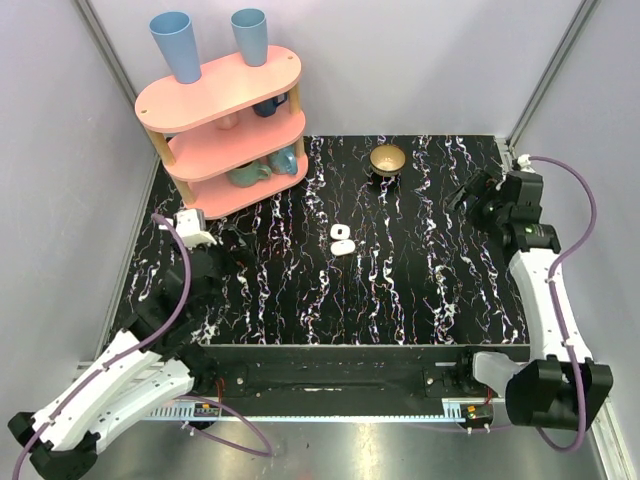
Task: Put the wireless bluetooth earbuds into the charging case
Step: Reset both arms
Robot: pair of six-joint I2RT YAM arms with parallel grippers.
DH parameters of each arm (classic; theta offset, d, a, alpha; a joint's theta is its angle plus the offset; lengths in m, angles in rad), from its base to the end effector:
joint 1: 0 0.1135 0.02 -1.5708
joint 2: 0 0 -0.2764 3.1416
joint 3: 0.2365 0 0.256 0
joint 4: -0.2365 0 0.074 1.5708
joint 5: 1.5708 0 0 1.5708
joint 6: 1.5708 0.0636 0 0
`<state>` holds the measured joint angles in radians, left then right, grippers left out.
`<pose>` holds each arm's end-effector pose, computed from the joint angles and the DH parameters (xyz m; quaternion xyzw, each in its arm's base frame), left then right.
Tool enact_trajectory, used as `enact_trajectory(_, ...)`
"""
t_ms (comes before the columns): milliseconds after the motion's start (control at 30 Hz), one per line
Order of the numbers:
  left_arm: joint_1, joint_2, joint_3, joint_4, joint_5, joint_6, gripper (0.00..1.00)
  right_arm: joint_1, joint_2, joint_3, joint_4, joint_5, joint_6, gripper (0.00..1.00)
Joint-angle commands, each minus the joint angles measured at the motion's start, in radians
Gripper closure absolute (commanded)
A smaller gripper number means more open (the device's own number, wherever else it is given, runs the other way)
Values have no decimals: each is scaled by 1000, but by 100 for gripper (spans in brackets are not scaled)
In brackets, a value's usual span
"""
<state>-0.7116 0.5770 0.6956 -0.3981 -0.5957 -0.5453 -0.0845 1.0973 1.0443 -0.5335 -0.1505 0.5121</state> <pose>0.1370 -0.0710 0.3183 -0.1126 0.7756 -0.1486 0.6031 0.2595 -0.0124 0.3304 0.2243 0.8505 0.1647 0.4464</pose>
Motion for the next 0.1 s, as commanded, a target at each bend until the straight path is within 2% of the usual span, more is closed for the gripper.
enact_trajectory(0, 3, -17, 45, -31, -85, 33, 1, 0, 6, -79, 121, 116, -61, 0)
enact_trajectory(33, 3, -22, 41, -30, -90, 44, 1, 0, -10, -114, 154, 238, -76, 0)
enact_trajectory(67, 3, -26, 39, -31, -98, 54, 1, 0, -48, -154, 250, 299, -89, 0)
